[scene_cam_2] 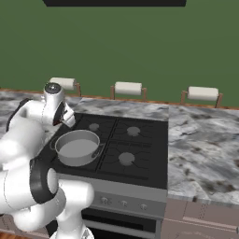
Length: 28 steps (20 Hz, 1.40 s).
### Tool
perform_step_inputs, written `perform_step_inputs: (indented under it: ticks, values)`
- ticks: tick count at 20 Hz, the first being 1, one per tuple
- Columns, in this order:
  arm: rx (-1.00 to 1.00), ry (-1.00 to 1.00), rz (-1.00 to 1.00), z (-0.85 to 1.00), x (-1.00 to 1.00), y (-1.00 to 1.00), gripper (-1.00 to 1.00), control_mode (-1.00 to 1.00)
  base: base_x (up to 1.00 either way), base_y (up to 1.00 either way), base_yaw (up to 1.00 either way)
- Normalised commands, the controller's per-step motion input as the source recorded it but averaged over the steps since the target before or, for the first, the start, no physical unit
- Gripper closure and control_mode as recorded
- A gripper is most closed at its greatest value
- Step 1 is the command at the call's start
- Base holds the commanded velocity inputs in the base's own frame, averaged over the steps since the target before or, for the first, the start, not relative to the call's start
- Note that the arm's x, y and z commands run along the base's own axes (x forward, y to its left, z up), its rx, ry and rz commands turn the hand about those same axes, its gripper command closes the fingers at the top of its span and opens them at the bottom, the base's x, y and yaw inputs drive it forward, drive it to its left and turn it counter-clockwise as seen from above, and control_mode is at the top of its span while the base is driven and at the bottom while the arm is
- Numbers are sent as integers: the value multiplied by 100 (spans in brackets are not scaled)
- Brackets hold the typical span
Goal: Turn on the burner for the pot on the stove. Wait thirty seconds for the pot to heat up. Then add the bell pepper to the pot.
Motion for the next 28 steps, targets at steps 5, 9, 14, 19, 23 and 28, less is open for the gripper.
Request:
perform_step_inputs:
  ticks: [5,9,14,19,23,28]
  values:
    - [0,11,-20,0,-4,-80,100,-100,0,0,0]
    - [0,16,-20,0,0,-54,100,-100,0,0,0]
    - [-4,13,-9,0,1,-5,100,-100,0,0,0]
    - [0,0,0,0,0,0,100,-100,0,0,0]
    - [0,1,0,-12,0,0,100,-100,0,0,0]
    - [0,5,0,-31,0,0,100,-100,0,0,0]
